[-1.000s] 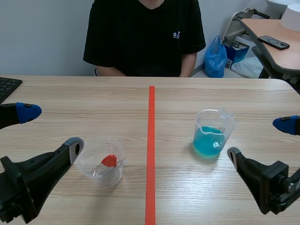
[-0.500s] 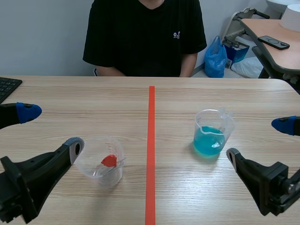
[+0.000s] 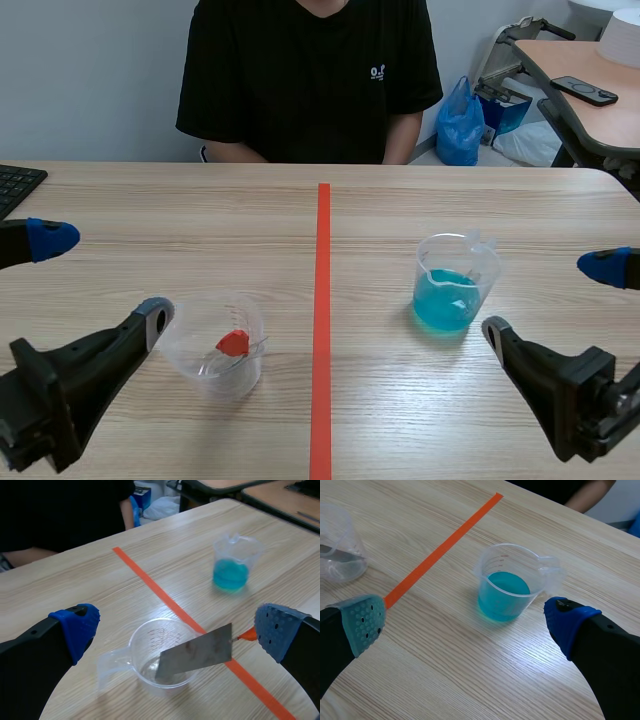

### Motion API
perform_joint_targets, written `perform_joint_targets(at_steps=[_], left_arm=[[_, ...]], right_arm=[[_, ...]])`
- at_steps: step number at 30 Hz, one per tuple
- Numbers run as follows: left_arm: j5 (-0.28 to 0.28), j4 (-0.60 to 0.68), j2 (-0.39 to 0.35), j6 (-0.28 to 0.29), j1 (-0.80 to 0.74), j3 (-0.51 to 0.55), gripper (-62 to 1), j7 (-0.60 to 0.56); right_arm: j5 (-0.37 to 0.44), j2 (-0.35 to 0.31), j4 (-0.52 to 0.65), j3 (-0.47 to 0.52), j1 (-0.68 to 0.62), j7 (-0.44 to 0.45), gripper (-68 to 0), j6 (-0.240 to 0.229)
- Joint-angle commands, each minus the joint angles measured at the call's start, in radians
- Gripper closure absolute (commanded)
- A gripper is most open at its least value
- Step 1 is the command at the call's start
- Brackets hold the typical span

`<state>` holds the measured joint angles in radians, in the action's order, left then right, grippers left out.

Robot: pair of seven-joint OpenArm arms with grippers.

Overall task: Do the redox reaction experiment.
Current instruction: 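Lift the metal plate out of the left beaker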

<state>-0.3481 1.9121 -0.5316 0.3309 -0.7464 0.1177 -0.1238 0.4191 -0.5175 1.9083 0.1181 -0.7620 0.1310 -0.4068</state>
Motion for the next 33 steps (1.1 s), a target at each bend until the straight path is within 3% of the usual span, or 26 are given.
perform_joint_targets(at_steps=[1,4,12,18,23,26,33], left_arm=[[0.023,0.015,0.016,-0.006,-0.025,0.020,-62.3,-0.026],[0.073,0.015,0.024,-0.008,-0.069,0.042,-62.3,-0.068],[0.138,0.014,0.036,-0.009,-0.177,0.118,-62.3,-0.127],[0.228,-0.032,0.082,-0.100,-0.212,0.132,-62.3,-0.182],[0.348,-0.092,0.126,-0.140,-0.246,0.133,-62.3,-0.275],[0.427,-0.140,0.149,-0.192,-0.248,0.140,-62.3,-0.329],[0.510,-0.310,0.131,-0.206,-0.177,0.154,-62.3,-0.335]], right_arm=[[0.008,-0.032,0.019,-0.006,0.011,0.029,-67.9,-0.013],[0.008,-0.063,0.019,-0.025,0.014,0.057,-67.9,-0.012],[0.008,-0.114,0.019,-0.042,0.014,0.140,-67.9,-0.013],[0.008,-0.148,0.019,-0.042,0.014,0.164,-67.9,-0.013],[0.008,-0.174,0.019,-0.042,0.014,0.186,-67.9,-0.032],[0.001,-0.190,0.019,-0.047,0.015,0.190,-67.9,-0.032],[0.006,-0.226,0.019,-0.054,0.014,0.190,-67.9,-0.032]])
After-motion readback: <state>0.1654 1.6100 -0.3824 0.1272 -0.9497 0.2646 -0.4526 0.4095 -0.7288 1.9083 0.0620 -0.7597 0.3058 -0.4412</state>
